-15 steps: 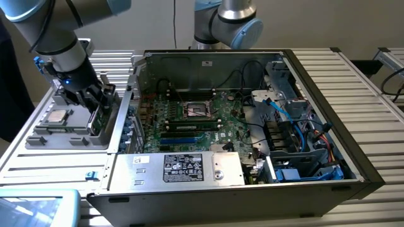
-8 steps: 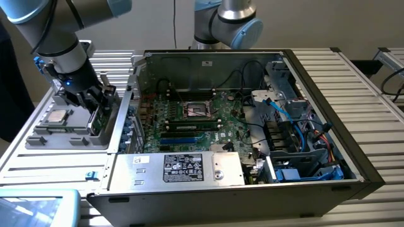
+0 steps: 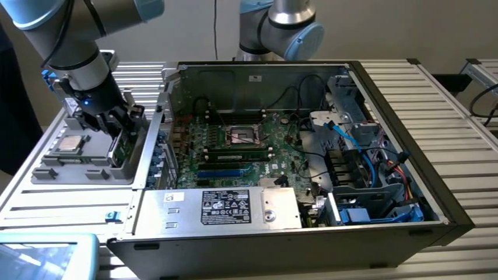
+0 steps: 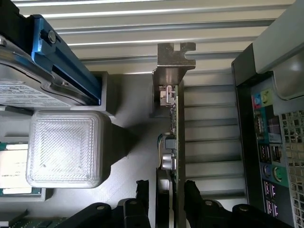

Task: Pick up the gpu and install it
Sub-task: 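Pick up the gpu and move the gpu toward the slot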

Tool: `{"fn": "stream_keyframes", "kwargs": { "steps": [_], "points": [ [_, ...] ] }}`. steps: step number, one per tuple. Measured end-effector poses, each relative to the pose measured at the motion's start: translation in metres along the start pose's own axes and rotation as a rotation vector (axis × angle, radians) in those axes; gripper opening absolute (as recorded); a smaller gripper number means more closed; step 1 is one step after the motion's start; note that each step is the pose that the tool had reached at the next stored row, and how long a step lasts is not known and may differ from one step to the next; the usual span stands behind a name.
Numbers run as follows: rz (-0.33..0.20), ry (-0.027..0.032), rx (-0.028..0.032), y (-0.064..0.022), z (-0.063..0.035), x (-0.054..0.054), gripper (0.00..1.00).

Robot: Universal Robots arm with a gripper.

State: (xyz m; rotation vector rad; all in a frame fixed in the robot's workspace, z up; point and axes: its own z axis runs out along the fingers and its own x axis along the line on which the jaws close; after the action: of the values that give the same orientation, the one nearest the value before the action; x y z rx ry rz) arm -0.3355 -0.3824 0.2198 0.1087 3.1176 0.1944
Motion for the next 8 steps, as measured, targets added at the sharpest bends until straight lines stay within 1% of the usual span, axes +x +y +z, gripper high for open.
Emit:
{"fn": "stream_keyframes", "kwargs": {
  "steps": [8],
  "points": [
    [0.0, 0.0, 0.0001, -0.0001, 0.0028, 0.0001, 0.44]
  ]
}}
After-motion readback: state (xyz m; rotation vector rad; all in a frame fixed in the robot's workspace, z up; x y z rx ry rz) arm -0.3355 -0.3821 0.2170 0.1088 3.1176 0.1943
